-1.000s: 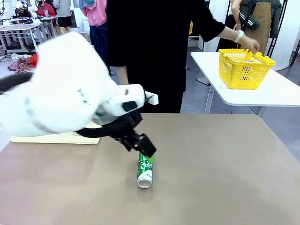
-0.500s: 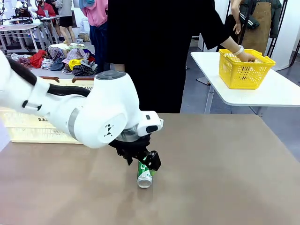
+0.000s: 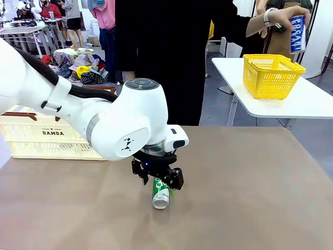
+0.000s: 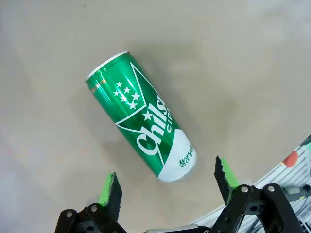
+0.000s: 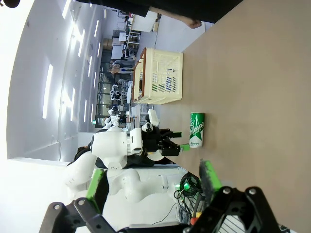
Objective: Place the drinks into the Shopping basket.
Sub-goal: Pick up one drink and place it into the Shopping basket.
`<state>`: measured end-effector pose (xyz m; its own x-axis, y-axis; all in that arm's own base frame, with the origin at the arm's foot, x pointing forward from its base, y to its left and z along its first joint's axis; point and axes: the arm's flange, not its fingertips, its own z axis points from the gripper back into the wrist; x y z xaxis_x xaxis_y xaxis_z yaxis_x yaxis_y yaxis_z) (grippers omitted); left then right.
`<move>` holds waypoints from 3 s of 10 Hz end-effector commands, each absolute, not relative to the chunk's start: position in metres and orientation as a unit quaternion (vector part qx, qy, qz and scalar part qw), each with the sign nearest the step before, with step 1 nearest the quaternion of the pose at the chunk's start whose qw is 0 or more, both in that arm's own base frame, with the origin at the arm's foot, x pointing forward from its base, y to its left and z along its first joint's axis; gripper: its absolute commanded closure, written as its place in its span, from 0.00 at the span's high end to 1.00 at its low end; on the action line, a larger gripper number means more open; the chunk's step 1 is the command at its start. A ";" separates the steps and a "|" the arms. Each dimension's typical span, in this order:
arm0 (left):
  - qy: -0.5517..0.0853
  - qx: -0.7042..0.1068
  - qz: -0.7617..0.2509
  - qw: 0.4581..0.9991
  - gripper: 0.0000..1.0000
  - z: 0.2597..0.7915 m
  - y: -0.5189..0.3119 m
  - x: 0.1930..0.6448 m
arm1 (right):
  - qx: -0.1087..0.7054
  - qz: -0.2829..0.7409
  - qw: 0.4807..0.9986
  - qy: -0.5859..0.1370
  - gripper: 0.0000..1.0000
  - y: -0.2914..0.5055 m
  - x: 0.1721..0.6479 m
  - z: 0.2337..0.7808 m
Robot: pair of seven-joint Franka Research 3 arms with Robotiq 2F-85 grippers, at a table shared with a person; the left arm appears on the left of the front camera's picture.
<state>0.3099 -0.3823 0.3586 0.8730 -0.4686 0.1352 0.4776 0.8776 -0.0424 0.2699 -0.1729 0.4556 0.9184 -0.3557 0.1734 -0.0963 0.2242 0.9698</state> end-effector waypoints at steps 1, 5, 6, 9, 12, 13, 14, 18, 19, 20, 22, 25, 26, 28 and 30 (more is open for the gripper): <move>-0.059 -0.036 -0.241 0.968 1.00 0.360 -0.383 0.311 | 0.623 -0.081 0.754 -0.192 1.00 -0.173 0.272 0.458; -0.020 -0.014 -0.142 0.990 1.00 0.346 -0.377 0.346 | 0.623 -0.081 0.754 -0.192 1.00 -0.173 0.272 0.458; -0.015 -0.017 -0.136 0.990 1.00 0.342 -0.377 0.345 | 0.623 -0.081 0.754 -0.192 1.00 -0.173 0.272 0.458; 0.028 -0.123 -0.163 0.978 1.00 0.378 -0.332 0.350 | 0.623 -0.081 0.754 -0.192 1.00 -0.173 0.272 0.458; 0.059 -0.227 -0.235 0.943 1.00 0.496 -0.177 0.364 | 0.623 -0.081 0.754 -0.192 1.00 -0.173 0.272 0.458; 0.044 -0.267 -0.224 0.936 1.00 0.530 -0.115 0.372 | 0.623 -0.081 0.754 -0.192 1.00 -0.173 0.272 0.458; 0.039 -0.320 -0.229 0.919 1.00 0.545 -0.069 0.378 | 0.623 -0.081 0.754 -0.192 1.00 -0.173 0.272 0.458; 0.028 -0.376 -0.179 0.908 1.00 0.524 -0.012 0.378 | 0.623 -0.081 0.754 -0.192 1.00 -0.173 0.272 0.458; 0.018 -0.368 -0.176 0.913 1.00 0.525 -0.018 0.372 | 0.623 -0.081 0.754 -0.192 1.00 -0.173 0.272 0.458; 0.009 -0.359 -0.181 0.916 1.00 0.527 -0.030 0.365 | 0.623 -0.081 0.754 -0.192 1.00 -0.173 0.272 0.458; -0.002 -0.315 -0.191 0.930 1.00 0.532 -0.074 0.349 | 0.623 -0.081 0.754 -0.192 1.00 -0.173 0.272 0.458; 0.025 -0.241 -0.231 0.942 1.00 0.528 -0.187 0.322 | 0.623 -0.081 0.754 -0.192 1.00 -0.173 0.272 0.458; 0.028 -0.193 -0.225 0.955 1.00 0.519 -0.225 0.313 | 0.623 -0.081 0.754 -0.192 1.00 -0.173 0.272 0.458; -0.002 -0.111 -0.202 0.973 1.00 0.487 -0.297 0.294 | 0.623 -0.081 0.754 -0.192 1.00 -0.173 0.272 0.458; -0.074 -0.060 -0.172 0.981 1.00 0.450 -0.339 0.280 | 0.623 -0.081 0.754 -0.192 1.00 -0.173 0.272 0.458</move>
<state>0.2717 -0.3338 0.4676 0.9122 -0.3803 0.1522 0.4038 0.8974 -0.1779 0.2699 -0.1729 0.4556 0.9183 -0.3559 0.1733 -0.0959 0.2247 0.9697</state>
